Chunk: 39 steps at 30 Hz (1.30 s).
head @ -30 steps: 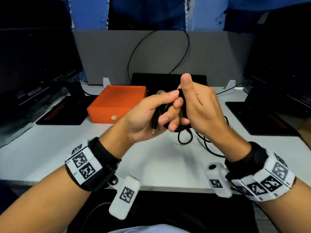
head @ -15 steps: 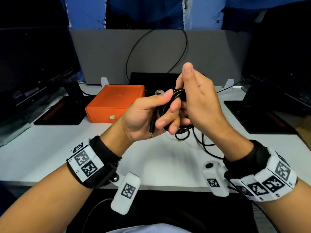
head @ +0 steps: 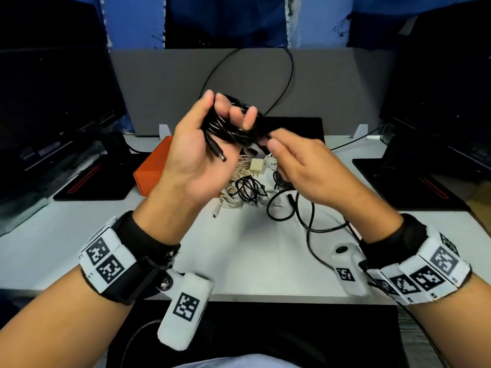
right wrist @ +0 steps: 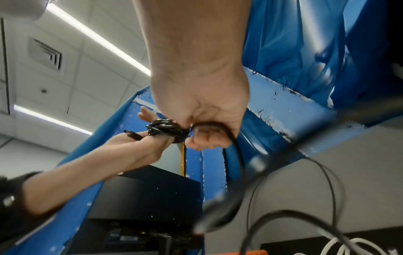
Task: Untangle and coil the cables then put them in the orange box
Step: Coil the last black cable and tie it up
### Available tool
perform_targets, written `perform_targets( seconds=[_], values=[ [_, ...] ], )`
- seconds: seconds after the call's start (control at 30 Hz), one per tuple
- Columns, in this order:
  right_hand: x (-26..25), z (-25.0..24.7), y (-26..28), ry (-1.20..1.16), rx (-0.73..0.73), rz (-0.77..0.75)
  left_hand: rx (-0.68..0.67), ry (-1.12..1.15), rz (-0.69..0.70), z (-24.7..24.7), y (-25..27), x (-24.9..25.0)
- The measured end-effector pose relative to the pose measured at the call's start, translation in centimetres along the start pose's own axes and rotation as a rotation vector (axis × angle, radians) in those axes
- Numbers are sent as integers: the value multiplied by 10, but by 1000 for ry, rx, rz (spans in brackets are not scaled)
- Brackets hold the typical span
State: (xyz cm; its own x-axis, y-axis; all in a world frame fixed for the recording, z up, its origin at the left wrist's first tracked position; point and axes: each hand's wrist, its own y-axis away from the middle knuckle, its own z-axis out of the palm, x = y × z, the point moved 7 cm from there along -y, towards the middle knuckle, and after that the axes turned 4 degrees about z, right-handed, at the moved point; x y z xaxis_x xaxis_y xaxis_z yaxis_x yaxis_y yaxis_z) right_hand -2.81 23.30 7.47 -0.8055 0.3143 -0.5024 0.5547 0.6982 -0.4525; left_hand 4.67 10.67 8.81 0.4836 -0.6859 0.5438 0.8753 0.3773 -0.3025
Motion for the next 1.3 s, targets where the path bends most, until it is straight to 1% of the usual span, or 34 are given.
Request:
perform_targets(
  seconds=[0.03, 0.1, 0.13, 0.17, 0.2, 0.27, 0.3, 0.37, 0.4, 0.43, 0.47, 0.53, 0.63, 0.7, 0.73, 0.8, 0.87, 0.93, 1.0, 1.07, 1.13, 1.23, 1.3],
  values=[
    [1, 8, 0, 70, -76, -12, 49, 14, 58, -5, -2, 4],
    [0, 25, 3, 106, -250, -22, 73, -12, 142, -11, -4, 8],
    [-2, 32, 7, 90, -335, -13, 80, -74, 183, -12, -4, 9],
    [-5, 36, 11, 76, -398, 0, 86, -184, 224, -12, -4, 10],
    [-8, 37, 13, 80, -425, -3, 90, -348, 265, -11, -2, 9],
    [-17, 31, 12, 132, -400, -45, 53, -771, 337, -5, 2, 5],
    [-19, 26, 11, 163, -375, -63, 8, -1005, 368, -3, 4, 1],
    [-20, 13, 8, 181, -307, -73, -123, -1480, 411, 2, 5, -6],
    [-18, 5, 7, 171, -269, -68, -191, -1670, 399, 2, 5, -10],
    [-18, -2, 6, 144, -237, -63, -249, -1781, 341, 3, 4, -13],
    [-17, -7, 6, 107, -214, -60, -298, -1800, 258, 3, 5, -14],
    [-19, -12, 8, 30, -194, -59, -366, -1700, 89, 4, 6, -15],
    [-30, -17, 12, -69, -164, -91, -439, -1400, -153, -1, 9, -12],
    [-36, -23, 14, -184, -134, -116, -538, -1188, -299, -1, 16, -11],
    [-38, -25, 14, -234, -120, -123, -592, -1128, -342, 0, 20, -11],
    [-42, -26, 15, -287, -114, -150, -671, -1115, -357, 2, 25, -9],
    [-44, -27, 15, -313, -86, -190, -700, -1104, -346, 4, 26, -7],
    [-45, -31, 15, -345, 5, -228, -688, -1006, -349, 4, 25, -7],
    [-46, -34, 16, -305, 123, -245, -632, -844, -328, 5, 22, -9],
    [-45, -30, 16, -175, 183, -223, -593, -658, -311, 7, 20, -15],
    [-41, -21, 14, -99, 177, -168, -593, -473, -342, 8, 20, -24],
    [-34, -13, 15, -212, 192, -91, -589, -299, -423, 6, 24, -42],
    [-30, -11, 15, -300, 208, -44, -577, -275, -458, 3, 28, -50]
  ],
)
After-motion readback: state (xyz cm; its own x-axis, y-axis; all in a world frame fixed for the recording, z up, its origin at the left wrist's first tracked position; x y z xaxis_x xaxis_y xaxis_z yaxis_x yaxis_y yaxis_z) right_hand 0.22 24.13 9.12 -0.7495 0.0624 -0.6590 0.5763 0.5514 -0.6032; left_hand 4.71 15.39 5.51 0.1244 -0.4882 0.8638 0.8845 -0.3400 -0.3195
